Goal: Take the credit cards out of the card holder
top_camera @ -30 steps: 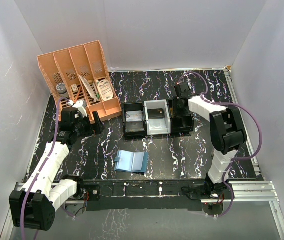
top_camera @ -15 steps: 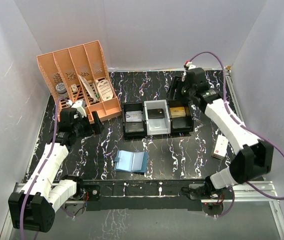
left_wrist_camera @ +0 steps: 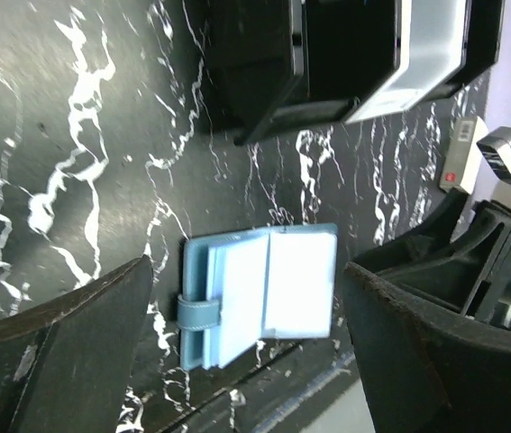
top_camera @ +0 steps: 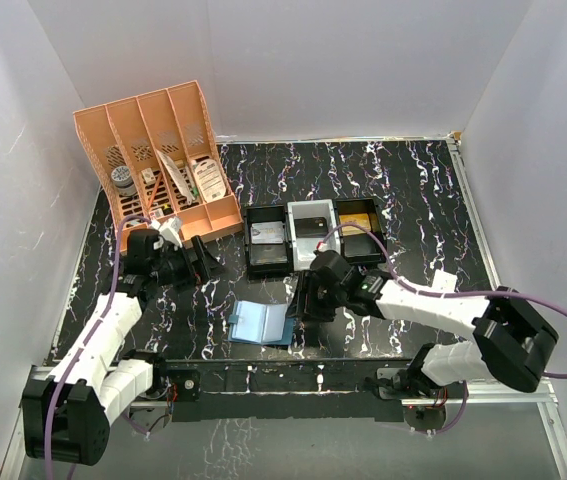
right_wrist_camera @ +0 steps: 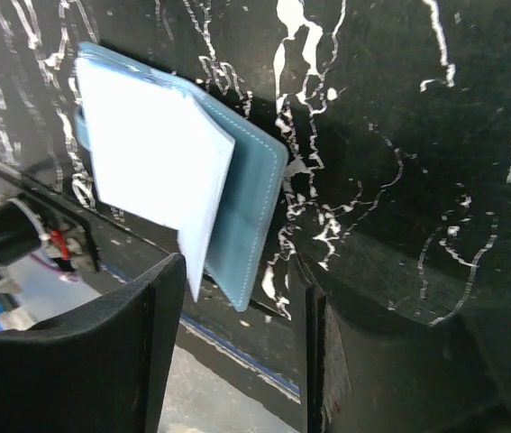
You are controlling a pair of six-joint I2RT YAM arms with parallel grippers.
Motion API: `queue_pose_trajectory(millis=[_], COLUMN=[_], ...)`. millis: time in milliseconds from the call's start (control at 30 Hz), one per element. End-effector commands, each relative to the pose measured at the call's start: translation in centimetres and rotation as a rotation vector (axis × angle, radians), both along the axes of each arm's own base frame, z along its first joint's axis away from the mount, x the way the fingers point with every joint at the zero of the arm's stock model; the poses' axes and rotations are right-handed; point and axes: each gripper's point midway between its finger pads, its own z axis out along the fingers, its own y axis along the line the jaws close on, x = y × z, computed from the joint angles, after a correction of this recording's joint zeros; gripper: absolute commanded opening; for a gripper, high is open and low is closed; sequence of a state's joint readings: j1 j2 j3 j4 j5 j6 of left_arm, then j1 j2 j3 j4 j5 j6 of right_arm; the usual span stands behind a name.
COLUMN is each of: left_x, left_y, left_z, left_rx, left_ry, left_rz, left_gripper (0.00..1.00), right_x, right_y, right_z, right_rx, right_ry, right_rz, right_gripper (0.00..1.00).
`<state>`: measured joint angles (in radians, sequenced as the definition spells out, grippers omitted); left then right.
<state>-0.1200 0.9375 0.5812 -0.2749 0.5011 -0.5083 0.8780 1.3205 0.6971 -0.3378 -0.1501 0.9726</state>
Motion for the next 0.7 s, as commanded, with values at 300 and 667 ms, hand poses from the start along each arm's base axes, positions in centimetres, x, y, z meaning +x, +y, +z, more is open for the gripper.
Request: queue_pose_trajectory(millis=[300, 667], left_x=[-3.2, -6.2], left_y=[-3.5, -6.0], left_z=[0.2, 0.1], left_rx=[-0.177, -0.124], left_ry=[0.164, 0.253], left_rz=[-0.085, -0.201], left_gripper=[0.77, 0.81], right_x=[1.3, 1.1], right_y=[4.8, 4.1], right_z=[3.5, 1.7], right_rx=[0.298, 0.240], right_ry=[-0.027, 0.019], right_rz=[-0.038, -0.082], right_gripper=[0.40, 0.40])
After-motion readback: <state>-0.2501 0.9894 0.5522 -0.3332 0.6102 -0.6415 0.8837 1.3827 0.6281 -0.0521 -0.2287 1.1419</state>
